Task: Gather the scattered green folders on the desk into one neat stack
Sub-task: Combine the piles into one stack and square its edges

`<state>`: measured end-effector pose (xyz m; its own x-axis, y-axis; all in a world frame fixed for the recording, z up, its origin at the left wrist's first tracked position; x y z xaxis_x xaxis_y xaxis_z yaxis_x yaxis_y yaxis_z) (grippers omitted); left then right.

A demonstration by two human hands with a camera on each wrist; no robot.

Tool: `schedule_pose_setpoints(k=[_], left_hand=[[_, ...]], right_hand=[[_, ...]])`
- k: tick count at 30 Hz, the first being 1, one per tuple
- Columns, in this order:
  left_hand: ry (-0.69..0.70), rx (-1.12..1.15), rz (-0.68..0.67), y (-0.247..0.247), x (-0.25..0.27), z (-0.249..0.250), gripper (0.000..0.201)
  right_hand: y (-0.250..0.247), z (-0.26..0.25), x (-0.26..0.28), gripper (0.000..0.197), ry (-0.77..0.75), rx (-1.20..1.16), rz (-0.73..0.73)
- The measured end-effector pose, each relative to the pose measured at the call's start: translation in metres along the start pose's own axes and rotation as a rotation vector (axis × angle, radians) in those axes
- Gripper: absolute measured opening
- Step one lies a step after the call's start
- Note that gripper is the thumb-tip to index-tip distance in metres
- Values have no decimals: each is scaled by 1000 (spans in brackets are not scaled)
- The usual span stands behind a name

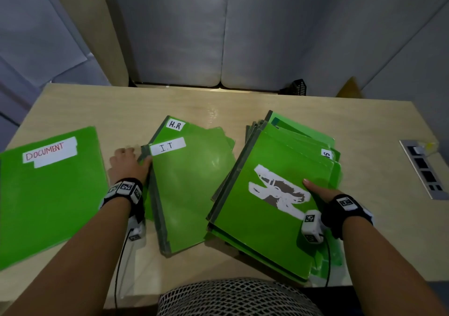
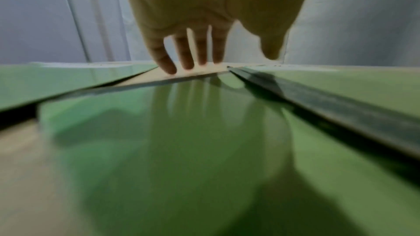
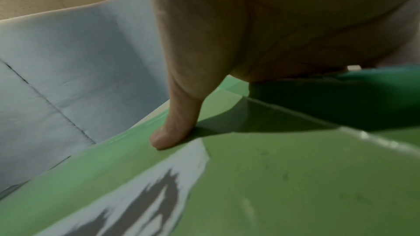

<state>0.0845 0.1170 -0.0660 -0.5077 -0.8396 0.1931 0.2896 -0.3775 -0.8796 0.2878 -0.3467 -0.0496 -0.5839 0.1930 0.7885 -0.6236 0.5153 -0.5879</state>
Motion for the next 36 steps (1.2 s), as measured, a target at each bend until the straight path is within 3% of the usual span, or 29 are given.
schedule_pose_setpoints(k=[2, 4, 5, 7, 9, 12, 14, 17, 19, 22, 24, 25, 28, 33, 36], left_hand=[[-109, -76, 105, -6, 5, -7, 63], [-336, -110, 83, -10, 9, -19, 72], [-432, -90, 44, -11, 10, -24, 73], [-499, -69, -45, -9, 8, -33, 66], [-458, -111, -88, -11, 3, -39, 57], [-420, -102, -107, -17, -1, -43, 49], [-373, -94, -80, -21, 1, -44, 45], [-202, -133, -87, -26, 8, -36, 50], [-84, -181, -65, -32, 16, -17, 50], [50, -223, -76, -34, 32, 21, 40], [142, -276, -137, -22, 49, 46, 38], [193, -315, -182, -12, 60, 56, 40], [299, -336, -330, 23, 99, 76, 56], [126, 29, -286, 15, 84, 72, 38], [-62, 114, -139, -24, 46, 39, 58]], right_hand=[[1, -1, 1, 113, 13, -36, -19], [1, -1, -2, 122, 11, -42, -22], [2, 0, -4, 120, 7, -28, -11], [2, 3, -4, 96, -5, 27, 8], [0, 5, -3, 75, -36, 119, 33], [1, 5, 1, 84, -39, 76, 52], [3, 4, 5, 81, -50, 88, 63], [2, 5, 7, 61, -77, 157, 77], [1, 5, 9, 58, -85, 177, 76], [4, 1, 12, 73, -112, 152, 59], [5, -1, 6, 107, -115, 105, 75], [5, 0, 5, 110, -114, 103, 78], [5, 0, 12, 66, -108, 117, 73], [4, -1, 13, 84, -73, 67, 69], [5, 0, 13, 87, -78, 65, 70]])
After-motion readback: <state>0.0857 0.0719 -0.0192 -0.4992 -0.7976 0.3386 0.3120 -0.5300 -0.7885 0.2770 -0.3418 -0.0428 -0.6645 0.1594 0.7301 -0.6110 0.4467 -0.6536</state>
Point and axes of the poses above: each hand's wrist, its own x-axis away from the middle knuckle, its own y-axis out of the palm, z = x × y, the point moved 2 cm from there along -x, towards the middle knuckle, and after that the axes turned 13 degrees about x, right-handed, at the moved point
